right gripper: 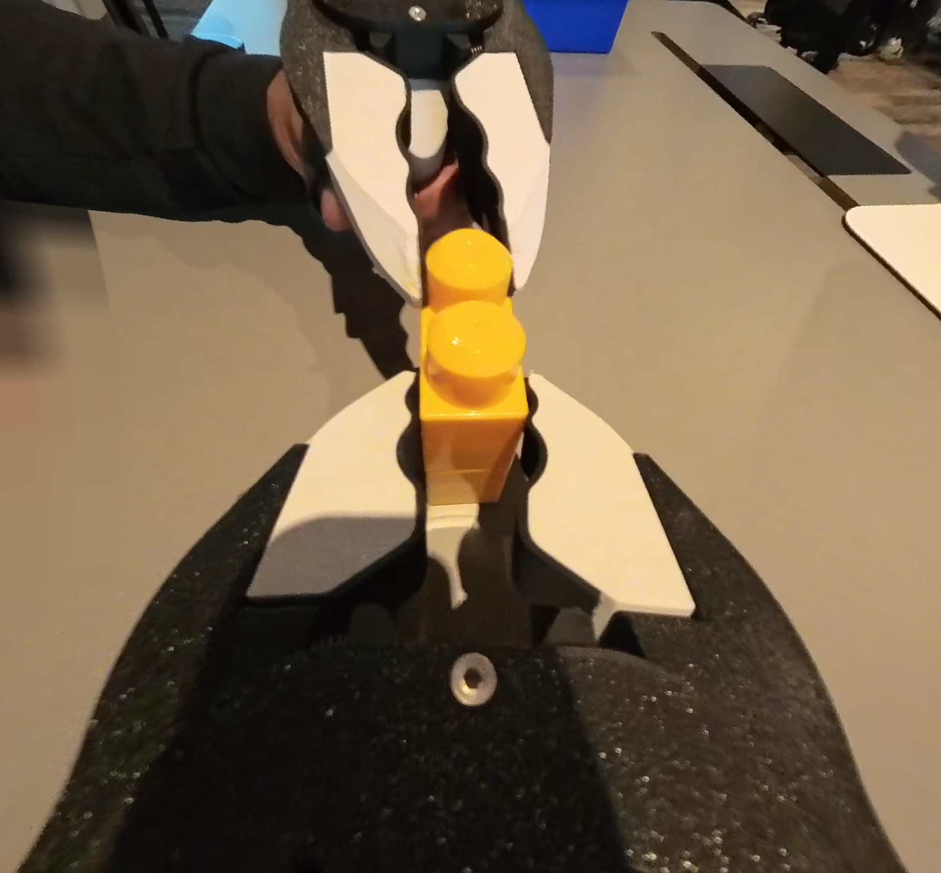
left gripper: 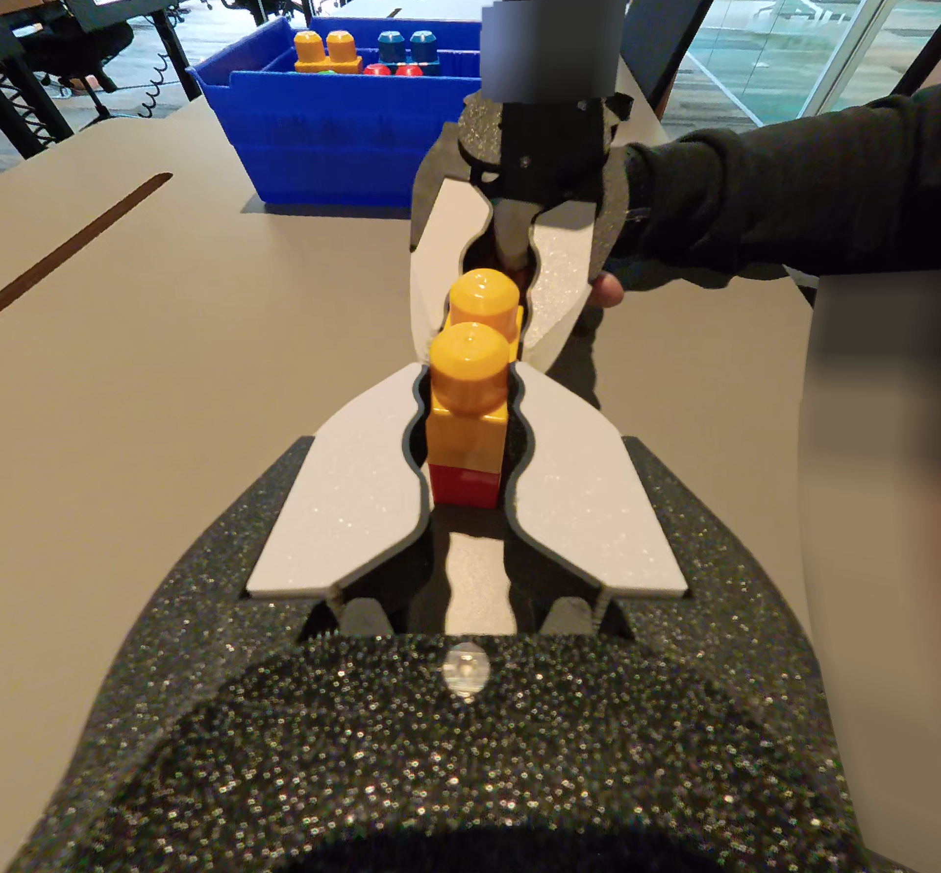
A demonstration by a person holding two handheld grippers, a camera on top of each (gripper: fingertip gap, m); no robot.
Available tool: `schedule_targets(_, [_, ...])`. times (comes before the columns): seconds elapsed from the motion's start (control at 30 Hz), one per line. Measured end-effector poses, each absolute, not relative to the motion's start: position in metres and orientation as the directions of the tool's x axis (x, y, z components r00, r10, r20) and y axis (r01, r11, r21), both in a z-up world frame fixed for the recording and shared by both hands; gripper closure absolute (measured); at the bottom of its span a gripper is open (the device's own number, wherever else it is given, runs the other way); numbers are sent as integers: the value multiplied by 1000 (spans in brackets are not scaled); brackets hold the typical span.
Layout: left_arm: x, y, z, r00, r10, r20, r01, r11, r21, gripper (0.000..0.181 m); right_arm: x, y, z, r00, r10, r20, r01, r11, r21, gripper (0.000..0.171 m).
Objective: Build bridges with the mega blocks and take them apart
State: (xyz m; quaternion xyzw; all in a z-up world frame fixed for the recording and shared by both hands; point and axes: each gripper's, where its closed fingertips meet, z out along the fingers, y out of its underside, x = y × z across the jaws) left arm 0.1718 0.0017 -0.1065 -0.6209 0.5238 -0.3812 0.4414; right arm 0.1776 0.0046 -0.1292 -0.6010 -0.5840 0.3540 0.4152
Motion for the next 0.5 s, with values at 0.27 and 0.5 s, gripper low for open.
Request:
schedule_targets(0.27, [156,7,-58,192,-981,35,-47,-45,-998,147,175,5,-78,184,967,176,318,111,-941,135])
schedule_targets(0.5, [151,13,-62,223,-974,43,-58,-57,-997,149,252,-6,27,443,851,283,133,250,-959,135])
